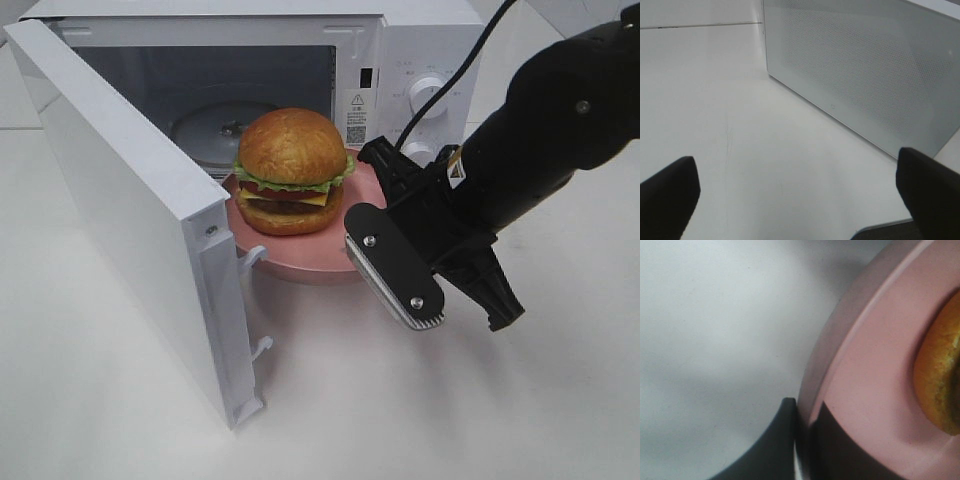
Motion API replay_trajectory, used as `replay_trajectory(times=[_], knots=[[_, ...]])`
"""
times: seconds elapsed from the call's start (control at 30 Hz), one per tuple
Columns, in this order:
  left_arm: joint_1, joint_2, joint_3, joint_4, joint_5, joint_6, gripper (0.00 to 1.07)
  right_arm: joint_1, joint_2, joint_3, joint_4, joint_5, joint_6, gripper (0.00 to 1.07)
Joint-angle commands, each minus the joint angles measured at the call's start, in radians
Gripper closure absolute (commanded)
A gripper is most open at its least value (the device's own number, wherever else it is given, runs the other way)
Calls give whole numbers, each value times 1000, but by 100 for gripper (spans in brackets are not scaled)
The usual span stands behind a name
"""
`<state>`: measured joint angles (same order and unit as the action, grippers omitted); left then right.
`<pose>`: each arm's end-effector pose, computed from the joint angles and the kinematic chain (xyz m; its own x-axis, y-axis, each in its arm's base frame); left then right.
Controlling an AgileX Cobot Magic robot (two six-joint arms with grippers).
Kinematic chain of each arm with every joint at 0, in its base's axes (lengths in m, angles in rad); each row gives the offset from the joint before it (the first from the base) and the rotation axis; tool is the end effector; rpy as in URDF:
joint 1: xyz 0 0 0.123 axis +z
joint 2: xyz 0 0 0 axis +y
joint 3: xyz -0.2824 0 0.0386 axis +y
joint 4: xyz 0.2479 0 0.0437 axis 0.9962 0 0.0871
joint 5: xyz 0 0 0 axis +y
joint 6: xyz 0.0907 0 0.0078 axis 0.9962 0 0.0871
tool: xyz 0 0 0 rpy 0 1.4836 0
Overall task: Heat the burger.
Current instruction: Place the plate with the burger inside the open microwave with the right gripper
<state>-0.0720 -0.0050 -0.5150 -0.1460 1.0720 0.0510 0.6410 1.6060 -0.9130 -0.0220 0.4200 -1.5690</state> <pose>-0.0092 -0.0110 0.2811 -0.4465 0.0131 -0.8947 0.1770 0.9814 -0.0740 0.2524 0.1873 0.2012 0.6067 -0.7948 0.0172 -0.6744 -0.5260 -0.5183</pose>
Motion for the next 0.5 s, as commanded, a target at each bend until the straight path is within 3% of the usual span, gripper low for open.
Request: replay_trajectory(times=[0.03,0.5], knots=[[-2,-17,-1,-5,-7,-1,7,3,26,-71,10,-15,-11,107],[-2,-17,-1,-5,-7,-1,7,3,109,-191,2,31,-11,107]])
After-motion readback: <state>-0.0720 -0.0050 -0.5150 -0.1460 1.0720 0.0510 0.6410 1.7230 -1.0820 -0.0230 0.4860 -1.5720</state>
